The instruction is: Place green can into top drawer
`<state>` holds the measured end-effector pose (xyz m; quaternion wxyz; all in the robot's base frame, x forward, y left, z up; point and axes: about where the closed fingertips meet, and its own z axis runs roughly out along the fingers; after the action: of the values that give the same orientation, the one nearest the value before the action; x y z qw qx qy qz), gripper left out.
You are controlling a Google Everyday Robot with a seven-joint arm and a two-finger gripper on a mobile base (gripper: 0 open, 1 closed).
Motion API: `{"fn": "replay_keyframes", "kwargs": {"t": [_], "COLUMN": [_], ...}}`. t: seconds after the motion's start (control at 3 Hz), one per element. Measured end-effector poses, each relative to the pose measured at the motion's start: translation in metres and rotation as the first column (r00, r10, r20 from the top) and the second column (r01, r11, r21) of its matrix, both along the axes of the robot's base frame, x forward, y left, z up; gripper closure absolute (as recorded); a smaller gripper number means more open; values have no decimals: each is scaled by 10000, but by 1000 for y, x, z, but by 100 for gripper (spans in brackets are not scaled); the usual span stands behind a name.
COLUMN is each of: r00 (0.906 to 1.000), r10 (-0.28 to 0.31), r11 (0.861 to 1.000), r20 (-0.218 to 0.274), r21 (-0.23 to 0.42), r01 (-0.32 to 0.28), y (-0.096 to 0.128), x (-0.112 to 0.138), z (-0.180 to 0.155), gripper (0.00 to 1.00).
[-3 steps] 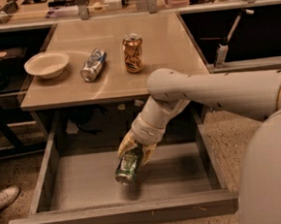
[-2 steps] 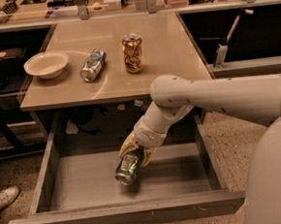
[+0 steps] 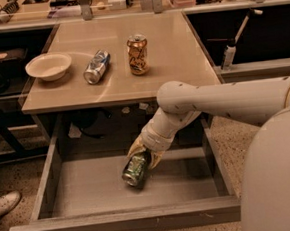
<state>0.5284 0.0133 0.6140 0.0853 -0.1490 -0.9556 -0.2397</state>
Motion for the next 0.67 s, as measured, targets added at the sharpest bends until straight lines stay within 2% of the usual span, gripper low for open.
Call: {"fn": "replay_keyframes", "kwargs": {"t": [0.33,0.67], "r00": [9993,9993], "r10": [-282,-282], "r11": [9996,9996], "r20": [-242,-247], "r21": [-64,-65], "r01": [281,281], "y": [-5,-5], "x": [8,8], "z": [-16,-14], "gripper": [100,81]}}
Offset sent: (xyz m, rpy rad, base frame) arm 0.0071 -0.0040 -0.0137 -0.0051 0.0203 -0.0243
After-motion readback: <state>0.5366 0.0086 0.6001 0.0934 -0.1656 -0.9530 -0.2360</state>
